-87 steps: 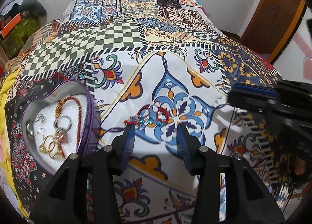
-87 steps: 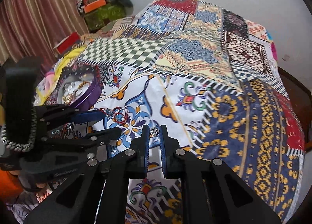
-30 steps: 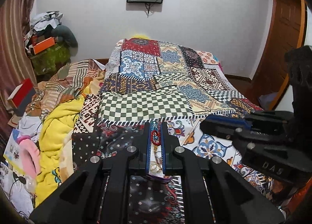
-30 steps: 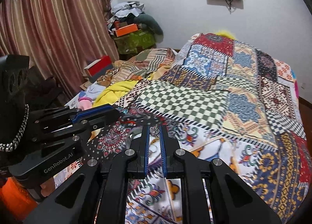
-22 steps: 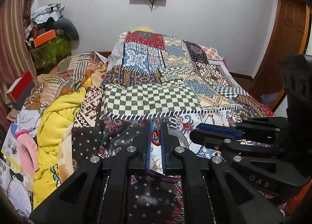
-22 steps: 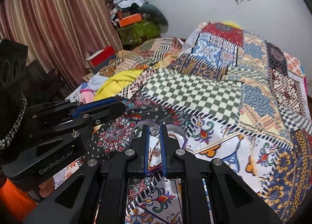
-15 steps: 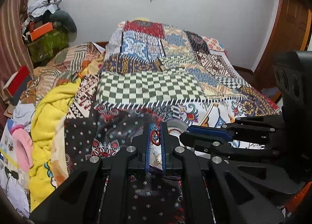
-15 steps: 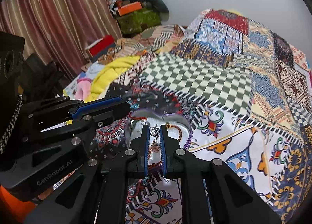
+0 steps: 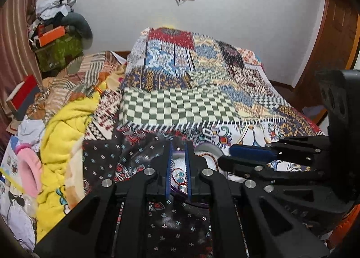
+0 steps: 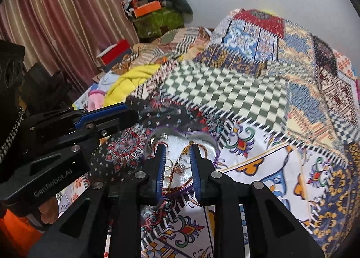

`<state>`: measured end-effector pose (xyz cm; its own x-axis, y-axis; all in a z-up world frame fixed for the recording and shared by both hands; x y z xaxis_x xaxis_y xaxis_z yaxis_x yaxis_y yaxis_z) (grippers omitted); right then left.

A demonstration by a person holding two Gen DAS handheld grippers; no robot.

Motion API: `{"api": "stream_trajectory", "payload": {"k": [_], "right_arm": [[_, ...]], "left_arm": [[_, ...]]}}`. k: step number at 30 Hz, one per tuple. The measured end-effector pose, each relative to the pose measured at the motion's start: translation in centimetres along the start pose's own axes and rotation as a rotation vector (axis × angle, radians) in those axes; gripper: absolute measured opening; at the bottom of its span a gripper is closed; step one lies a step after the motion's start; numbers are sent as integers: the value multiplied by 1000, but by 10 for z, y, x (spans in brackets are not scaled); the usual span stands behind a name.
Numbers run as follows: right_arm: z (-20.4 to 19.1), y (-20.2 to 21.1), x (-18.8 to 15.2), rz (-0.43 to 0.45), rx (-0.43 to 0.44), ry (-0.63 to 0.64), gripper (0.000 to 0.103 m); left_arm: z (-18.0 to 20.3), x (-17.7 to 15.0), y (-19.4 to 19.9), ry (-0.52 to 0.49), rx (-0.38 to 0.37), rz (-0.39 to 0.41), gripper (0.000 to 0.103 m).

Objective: Organize jewelry

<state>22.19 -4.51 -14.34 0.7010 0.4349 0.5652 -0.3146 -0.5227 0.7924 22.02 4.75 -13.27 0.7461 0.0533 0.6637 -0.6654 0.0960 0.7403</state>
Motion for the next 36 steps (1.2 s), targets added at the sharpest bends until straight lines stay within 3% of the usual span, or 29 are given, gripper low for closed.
{"api": "stream_trajectory", "payload": {"k": [7,20,21,23,24,26,29,31,33,34,36], "right_arm": [[-17,69,9,164,-67,24,20],[-74,205,-9,548,-185,77,20],[-79,213,-13,574,-196,80,23],[-86,224,-19,613,-210,82,36],[-89,229,-22,637,-223,79,47],[-94,240,-29,691,-261,77,58],[-101,247,-34,731,-308,84,70],[-103,250,-38,755,-331,77,87],[-105,254,-42,779,-352,65,96],[-105,255,-44,790,-364,59,103],[-105,259,-45,804,-380,51,103]], "left_arm": [[9,12,55,-8,7,115,8],[45,3,198,-52,62,447,14],[48,0,209,-53,67,472,18],[51,-5,227,-52,78,516,31],[52,-7,233,-50,85,536,40],[54,-13,246,-46,94,576,48],[55,-18,256,-37,111,597,66],[53,-20,258,-29,120,603,82],[52,-23,260,-20,129,609,96],[51,-24,262,-17,132,615,99],[53,-29,267,-17,138,617,99]]}}
Point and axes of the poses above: each gripper's, at about its wrist camera, not at the fingertips, and y roughly against the way its jaws point, z to its right, x to its top, the point moved 4 cm from there along -y, roughly the way its jaws point, and after that the axes turned 5 degrees about -z, right-handed, at the moved point
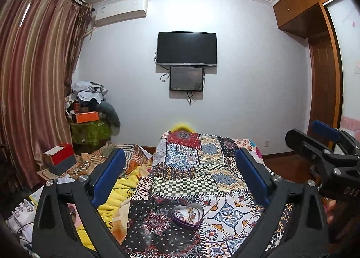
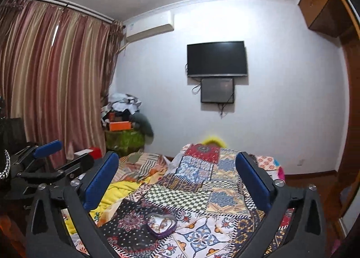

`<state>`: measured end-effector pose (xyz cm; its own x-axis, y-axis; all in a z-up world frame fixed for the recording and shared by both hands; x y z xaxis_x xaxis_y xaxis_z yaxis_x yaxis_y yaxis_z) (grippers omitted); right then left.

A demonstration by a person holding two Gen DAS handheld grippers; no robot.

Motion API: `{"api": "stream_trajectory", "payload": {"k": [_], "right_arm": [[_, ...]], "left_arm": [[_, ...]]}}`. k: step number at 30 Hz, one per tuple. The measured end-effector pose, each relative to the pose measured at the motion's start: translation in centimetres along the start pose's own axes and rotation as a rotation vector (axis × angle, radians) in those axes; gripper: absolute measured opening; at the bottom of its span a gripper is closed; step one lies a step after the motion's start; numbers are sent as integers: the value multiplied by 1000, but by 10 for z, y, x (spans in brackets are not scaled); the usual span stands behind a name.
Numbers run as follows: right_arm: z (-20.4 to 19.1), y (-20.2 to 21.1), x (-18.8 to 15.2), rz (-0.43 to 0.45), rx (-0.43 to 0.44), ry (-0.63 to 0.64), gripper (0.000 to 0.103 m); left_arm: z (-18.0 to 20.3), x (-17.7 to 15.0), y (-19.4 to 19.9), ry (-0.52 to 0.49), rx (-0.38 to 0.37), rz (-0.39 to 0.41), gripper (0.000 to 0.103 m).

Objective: Organize jewelry

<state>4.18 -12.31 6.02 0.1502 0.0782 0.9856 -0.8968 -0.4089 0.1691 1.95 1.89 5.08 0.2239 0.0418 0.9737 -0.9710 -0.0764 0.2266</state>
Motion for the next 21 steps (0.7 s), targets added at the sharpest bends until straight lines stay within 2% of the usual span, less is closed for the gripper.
{"api": "stream_trajectory", "payload": {"k": [7,21], "right_arm": [[4,0,-2,-17,-7,-18,103],[7,9,-8,-31,-5,-30,103]], "left_arm": [[-3,-2,7,3,12,6,102],[-2,-4,8,6,21,3,102]]}}
Point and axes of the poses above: each gripper's, at about its wrist camera, not at the fingertips, and y roughly against the way its jaws point, z to its right, x to its top, the point moved 4 cm from there along -y, roughly the way its jaws point, and after that the axes turned 5 degrees about -z, right-handed, at the moved point
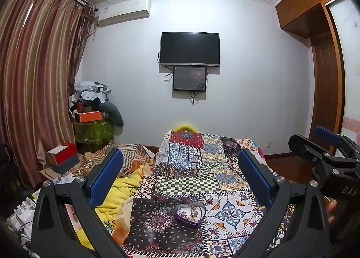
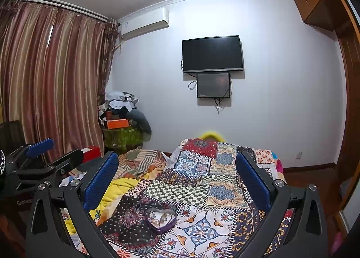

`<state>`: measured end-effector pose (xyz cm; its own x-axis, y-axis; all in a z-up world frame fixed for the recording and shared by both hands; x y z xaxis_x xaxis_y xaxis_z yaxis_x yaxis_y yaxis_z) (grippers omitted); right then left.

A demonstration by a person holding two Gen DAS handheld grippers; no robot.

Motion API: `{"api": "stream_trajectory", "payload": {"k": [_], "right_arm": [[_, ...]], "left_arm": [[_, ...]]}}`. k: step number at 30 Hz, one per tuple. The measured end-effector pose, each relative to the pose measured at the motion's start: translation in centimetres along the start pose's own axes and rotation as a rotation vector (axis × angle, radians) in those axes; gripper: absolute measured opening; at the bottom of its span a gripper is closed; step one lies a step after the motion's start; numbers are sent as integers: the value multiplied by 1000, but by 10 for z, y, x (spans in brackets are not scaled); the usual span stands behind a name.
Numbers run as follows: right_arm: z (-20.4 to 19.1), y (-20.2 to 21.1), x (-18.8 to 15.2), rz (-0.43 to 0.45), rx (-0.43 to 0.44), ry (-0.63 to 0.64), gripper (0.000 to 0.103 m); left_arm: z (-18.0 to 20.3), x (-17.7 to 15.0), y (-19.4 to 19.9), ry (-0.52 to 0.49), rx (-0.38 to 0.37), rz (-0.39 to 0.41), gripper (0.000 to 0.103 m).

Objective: Organize jewelry

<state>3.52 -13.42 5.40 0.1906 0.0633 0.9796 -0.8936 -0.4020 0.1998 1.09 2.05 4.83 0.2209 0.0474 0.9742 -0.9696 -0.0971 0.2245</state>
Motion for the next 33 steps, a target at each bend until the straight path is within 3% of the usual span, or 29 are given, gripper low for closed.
{"api": "stream_trajectory", "payload": {"k": [33], "right_arm": [[8,-7,-3,-54,13,-33,103]], "left_arm": [[3,-6,-13,5,-8,-36,102]]}}
Point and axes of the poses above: each gripper's, at about its wrist camera, not at the fingertips, and y roughly against the way its jaws point, z to its right, x to its top, the point moved 4 cm from there along -y, roughly the way its jaws point, and after that the axes turned 5 degrees about -z, right-handed, at the moved point
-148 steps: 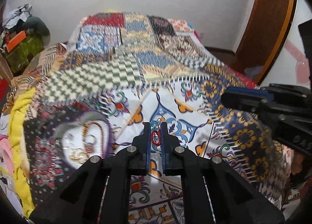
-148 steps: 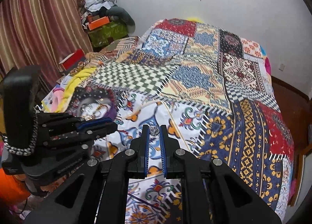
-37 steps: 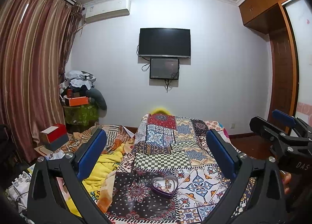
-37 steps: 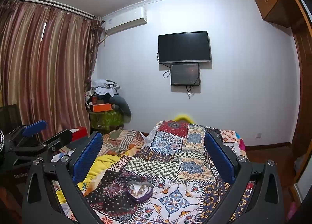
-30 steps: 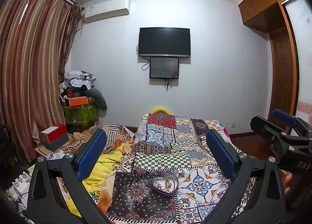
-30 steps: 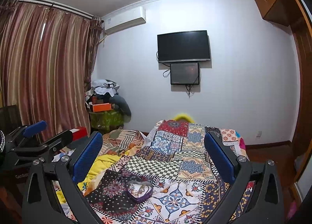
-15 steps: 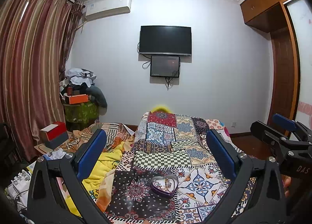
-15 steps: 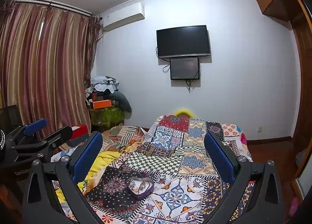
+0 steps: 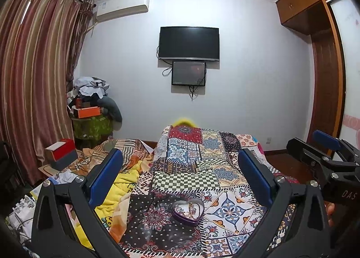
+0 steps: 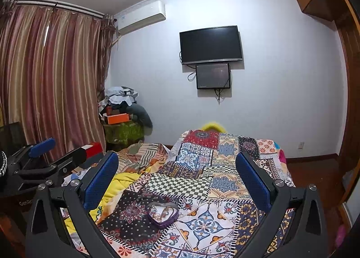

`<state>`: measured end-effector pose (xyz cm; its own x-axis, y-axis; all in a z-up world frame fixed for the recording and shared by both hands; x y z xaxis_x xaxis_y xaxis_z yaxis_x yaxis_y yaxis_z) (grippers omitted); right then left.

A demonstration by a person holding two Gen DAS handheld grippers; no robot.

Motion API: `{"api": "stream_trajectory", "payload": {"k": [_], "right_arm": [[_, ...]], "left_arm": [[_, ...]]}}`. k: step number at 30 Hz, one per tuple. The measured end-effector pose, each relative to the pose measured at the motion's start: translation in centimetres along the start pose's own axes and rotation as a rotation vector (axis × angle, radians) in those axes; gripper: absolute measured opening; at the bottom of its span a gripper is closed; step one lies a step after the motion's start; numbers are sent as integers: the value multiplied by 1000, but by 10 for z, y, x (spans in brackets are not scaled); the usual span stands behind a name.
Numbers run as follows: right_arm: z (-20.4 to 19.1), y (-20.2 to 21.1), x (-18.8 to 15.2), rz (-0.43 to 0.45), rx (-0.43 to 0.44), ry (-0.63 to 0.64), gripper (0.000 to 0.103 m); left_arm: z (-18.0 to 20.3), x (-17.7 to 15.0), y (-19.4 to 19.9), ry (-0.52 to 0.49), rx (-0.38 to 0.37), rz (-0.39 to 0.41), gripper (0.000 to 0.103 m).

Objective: Organize jewelry

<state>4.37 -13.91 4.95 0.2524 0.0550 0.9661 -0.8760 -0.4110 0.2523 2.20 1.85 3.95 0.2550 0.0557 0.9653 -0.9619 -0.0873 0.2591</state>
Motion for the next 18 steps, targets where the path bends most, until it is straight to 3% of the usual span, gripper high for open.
{"api": "stream_trajectory", "payload": {"k": [18], "right_arm": [[2,-2,-1,-9,-1,-6,103]], "left_arm": [[2,0,-1,-9,-2,4,103]]}}
Point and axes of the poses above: each gripper's, at about its wrist camera, not at the fingertips, and y roughly against the way its jaws point, z to its right, x to its top, the point moved 4 cm from there along -y, roughly the way its jaws point, and after that the axes turned 5 degrees about -z, right-handed, at the moved point
